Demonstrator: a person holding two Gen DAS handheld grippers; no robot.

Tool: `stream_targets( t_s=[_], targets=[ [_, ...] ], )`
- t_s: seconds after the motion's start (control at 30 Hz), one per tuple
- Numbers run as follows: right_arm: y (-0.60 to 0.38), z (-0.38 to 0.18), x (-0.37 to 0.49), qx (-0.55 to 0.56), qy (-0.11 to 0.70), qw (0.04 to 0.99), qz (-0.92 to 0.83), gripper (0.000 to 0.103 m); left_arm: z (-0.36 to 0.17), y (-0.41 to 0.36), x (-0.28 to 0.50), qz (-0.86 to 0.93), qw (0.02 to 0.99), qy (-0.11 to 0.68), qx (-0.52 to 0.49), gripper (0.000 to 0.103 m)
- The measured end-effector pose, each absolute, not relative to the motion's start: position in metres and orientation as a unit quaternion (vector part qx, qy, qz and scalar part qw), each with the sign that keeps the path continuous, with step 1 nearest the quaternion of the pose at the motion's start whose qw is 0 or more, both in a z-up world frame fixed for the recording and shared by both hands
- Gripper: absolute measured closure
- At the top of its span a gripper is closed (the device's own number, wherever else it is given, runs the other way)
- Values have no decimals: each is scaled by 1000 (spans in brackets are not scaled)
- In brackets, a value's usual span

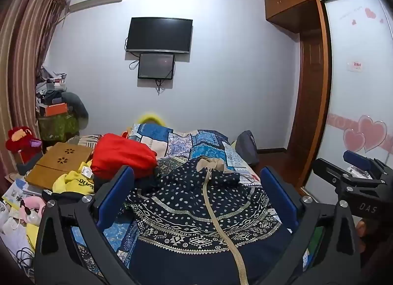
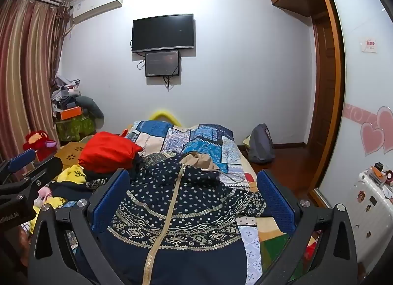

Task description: Fold large clothes

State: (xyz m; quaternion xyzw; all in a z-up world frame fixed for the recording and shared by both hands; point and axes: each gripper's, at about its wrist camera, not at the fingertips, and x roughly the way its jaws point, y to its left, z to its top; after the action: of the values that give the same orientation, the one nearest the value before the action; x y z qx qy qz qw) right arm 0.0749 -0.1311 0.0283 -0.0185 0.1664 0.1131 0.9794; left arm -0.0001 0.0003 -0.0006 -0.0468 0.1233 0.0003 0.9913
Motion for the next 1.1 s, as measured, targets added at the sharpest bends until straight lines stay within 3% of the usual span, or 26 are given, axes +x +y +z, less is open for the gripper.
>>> stream_targets(
  t_s=[1.1],
  targets=[
    [-125, 21, 77, -24, 178, 977, 115, 0, -10, 7, 8, 7, 989, 139, -52, 0]
  ],
)
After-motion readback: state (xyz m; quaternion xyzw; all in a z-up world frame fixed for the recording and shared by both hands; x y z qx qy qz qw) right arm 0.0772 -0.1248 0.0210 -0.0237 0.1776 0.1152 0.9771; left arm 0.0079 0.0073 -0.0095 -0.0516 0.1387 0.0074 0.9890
